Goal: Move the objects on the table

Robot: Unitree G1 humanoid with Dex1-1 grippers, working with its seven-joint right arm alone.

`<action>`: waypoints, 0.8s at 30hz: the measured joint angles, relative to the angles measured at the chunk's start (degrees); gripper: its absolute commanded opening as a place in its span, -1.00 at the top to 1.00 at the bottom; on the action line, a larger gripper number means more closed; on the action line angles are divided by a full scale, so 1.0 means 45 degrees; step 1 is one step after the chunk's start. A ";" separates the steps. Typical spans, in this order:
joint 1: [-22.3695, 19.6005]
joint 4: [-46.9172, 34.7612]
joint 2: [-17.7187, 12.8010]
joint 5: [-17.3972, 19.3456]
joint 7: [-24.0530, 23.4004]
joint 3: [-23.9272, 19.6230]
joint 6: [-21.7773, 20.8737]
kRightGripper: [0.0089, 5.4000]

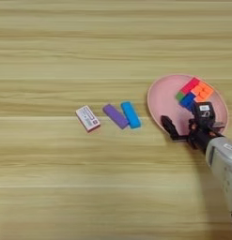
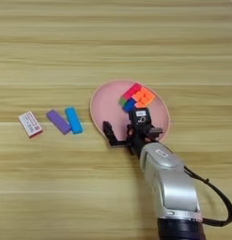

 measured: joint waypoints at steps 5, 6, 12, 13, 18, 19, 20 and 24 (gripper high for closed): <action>0.0765 -0.1351 -0.0006 0.0322 0.0312 0.0173 0.0910 -1.00; 0.0945 -0.1635 -0.0009 0.0393 0.0356 0.0235 0.1086 -1.00; 0.1700 -0.2799 -0.0085 0.0535 0.0547 0.0429 0.1669 -1.00; 0.1800 -0.2977 -0.0100 0.0539 0.0547 0.0453 0.1765 -1.00; 0.2317 -0.3770 -0.0200 0.0566 0.0543 0.0467 0.2159 -1.00; 0.2418 -0.3970 -0.0229 0.0571 0.0542 0.0465 0.2194 -1.00; 0.2470 -0.4080 -0.0239 0.0572 0.0541 0.0459 0.2212 -1.00; 0.2460 -0.4146 -0.0270 0.0457 0.0437 0.0423 0.2124 -1.00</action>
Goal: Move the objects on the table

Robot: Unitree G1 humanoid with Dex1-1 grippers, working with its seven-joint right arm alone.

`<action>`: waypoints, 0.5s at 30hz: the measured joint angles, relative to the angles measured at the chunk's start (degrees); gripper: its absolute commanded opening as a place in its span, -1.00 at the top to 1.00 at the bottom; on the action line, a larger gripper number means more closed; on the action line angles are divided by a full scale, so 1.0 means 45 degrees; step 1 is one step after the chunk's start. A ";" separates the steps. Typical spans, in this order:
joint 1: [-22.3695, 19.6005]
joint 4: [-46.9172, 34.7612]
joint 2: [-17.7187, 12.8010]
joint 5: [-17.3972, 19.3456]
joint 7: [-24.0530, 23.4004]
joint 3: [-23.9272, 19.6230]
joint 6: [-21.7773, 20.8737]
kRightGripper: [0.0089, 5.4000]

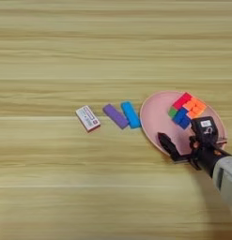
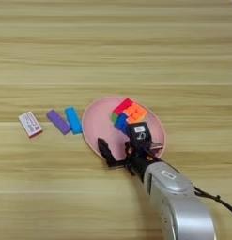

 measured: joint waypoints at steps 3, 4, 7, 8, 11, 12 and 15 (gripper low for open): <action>-0.0016 0.0084 -0.0112 -0.0567 -0.0282 0.0033 -0.0771 -1.00; -0.0017 0.0116 -0.0200 -0.0843 -0.0437 0.0026 -0.1135 -1.00; 0.0001 0.0241 -0.0416 -0.1316 -0.0504 -0.0004 -0.1789 -1.00; 0.0018 0.0393 -0.0473 -0.1516 -0.0531 -0.0050 -0.2250 -1.00; 0.0217 0.0785 -0.0520 -0.1889 -0.0744 -0.0183 -0.2955 -1.00; 0.0257 0.0858 -0.0519 -0.1923 -0.0746 -0.0184 -0.3120 -1.00; 0.0315 0.1275 -0.0487 -0.1969 -0.0743 -0.0204 -0.3863 -1.00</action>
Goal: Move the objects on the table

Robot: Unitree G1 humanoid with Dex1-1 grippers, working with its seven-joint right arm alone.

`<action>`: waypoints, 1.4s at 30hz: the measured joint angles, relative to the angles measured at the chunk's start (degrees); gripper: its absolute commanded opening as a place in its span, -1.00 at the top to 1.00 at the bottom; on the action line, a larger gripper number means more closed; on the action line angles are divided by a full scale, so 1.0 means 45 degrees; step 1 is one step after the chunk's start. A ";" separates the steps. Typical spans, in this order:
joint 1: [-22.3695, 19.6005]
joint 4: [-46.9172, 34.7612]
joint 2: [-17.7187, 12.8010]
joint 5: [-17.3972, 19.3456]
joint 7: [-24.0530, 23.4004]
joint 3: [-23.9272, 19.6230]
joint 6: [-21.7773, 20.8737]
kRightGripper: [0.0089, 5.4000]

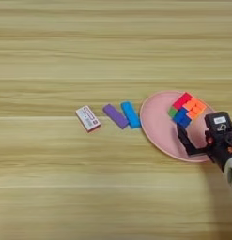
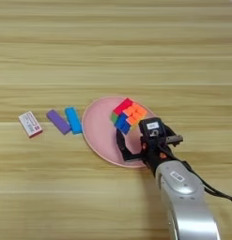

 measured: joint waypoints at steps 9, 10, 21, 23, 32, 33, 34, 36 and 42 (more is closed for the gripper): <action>-0.0172 0.1723 0.0101 -0.0151 -0.0026 -0.0025 -0.2111 -1.00; -0.0276 0.2066 0.0197 -0.0197 -0.0144 -0.0025 -0.2559 -1.00; -0.1186 0.4498 0.0554 0.0082 -0.0249 -0.0297 -0.4893 -1.00; -0.1295 0.4847 0.0568 0.0113 -0.0243 -0.0327 -0.5106 -1.00; -0.1881 0.6455 0.0564 0.0146 0.0019 -0.0352 -0.6765 -1.00; -0.1921 0.6725 0.0564 0.0148 0.0042 -0.0354 -0.7035 -1.00; -0.1939 0.6814 0.0565 0.0148 0.0043 -0.0354 -0.7066 -1.00; -0.2229 0.7410 0.0562 0.0164 0.0090 -0.0377 -0.7553 -1.00; -0.2750 0.8391 0.0559 0.0139 0.0102 -0.0364 -0.8253 -1.00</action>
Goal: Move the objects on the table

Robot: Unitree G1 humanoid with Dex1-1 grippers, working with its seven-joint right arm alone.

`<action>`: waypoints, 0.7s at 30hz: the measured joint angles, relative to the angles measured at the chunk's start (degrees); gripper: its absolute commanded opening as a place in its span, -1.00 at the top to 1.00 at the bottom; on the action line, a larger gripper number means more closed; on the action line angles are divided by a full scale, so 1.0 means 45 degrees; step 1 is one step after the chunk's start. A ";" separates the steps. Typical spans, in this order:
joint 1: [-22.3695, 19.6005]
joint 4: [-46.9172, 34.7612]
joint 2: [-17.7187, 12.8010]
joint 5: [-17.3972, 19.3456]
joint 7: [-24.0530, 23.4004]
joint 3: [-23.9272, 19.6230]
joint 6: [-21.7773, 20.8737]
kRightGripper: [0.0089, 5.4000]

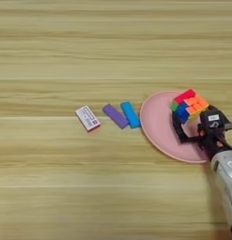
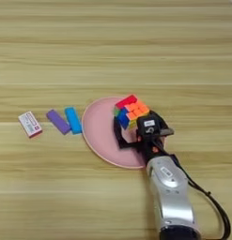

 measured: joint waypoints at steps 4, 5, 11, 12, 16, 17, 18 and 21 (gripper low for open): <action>-0.0514 0.0868 -0.0030 0.0008 0.0004 -0.0033 -0.0499 -1.00; -0.0659 0.1149 -0.0043 0.0009 0.0009 -0.0054 -0.0670 -1.00; -0.1094 0.2213 -0.0120 -0.0001 0.0159 -0.0097 -0.1555 -1.00; -0.1127 0.2352 -0.0130 0.0000 0.0174 -0.0096 -0.1756 -1.00; -0.1144 0.2452 -0.0139 -0.0004 0.0183 -0.0090 -0.1943 -1.00; -0.1144 0.2453 -0.0139 -0.0006 0.0183 -0.0087 -0.1950 -1.00; -0.1107 0.2359 -0.0138 -0.0009 0.0184 -0.0057 -0.1965 -1.00; -0.0806 0.1675 -0.0136 -0.0007 0.0191 -0.0010 -0.1892 -1.00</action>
